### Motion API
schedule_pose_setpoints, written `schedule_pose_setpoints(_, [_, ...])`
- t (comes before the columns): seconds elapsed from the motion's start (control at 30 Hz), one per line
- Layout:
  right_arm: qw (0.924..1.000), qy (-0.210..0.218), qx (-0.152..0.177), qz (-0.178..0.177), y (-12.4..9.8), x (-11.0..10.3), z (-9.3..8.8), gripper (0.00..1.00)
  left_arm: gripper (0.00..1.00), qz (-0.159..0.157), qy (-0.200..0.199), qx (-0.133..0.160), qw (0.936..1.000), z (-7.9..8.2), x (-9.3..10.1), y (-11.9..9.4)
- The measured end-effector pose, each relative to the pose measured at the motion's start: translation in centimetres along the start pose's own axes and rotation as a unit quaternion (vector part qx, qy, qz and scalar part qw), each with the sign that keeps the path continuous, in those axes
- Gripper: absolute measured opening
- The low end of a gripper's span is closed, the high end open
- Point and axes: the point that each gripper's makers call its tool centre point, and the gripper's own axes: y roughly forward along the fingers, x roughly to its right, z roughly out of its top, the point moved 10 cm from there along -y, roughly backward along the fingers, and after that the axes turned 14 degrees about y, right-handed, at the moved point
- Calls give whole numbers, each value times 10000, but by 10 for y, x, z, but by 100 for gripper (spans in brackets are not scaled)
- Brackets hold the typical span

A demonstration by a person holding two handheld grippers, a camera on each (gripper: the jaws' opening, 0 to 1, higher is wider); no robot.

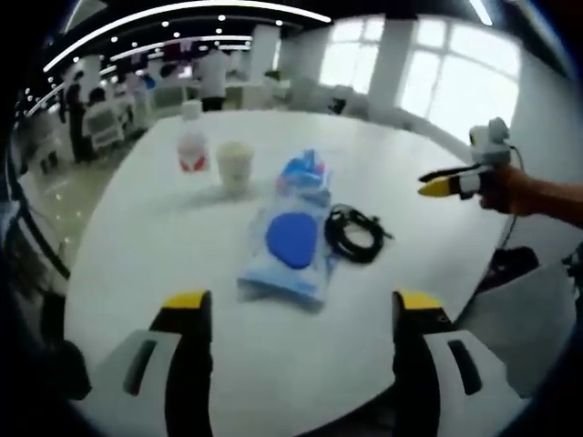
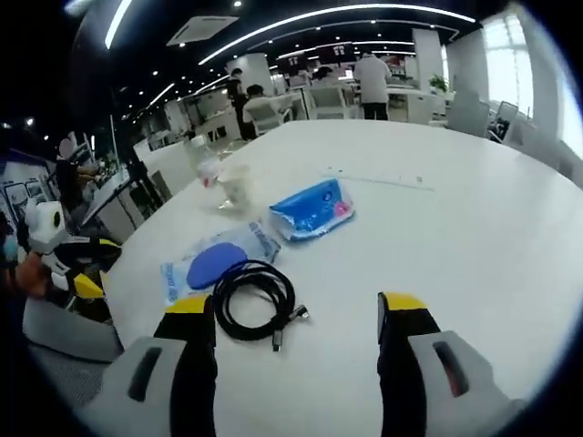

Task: Arrange the tabletop items into an orderly group along one side of the table until the central work area is clear of visible clutter.

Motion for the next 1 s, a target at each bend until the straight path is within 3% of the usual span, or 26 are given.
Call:
schedule_pose_setpoints(0.4, [9994,-178,34,295,53,-7,45,71,78,73,144,-184,9997,-2,1,3])
schedule_pose_setpoints(1.0, [9980,-453,-162,407,96,-4,70,71,78,239,-32,-166,9996,-6,-5,0])
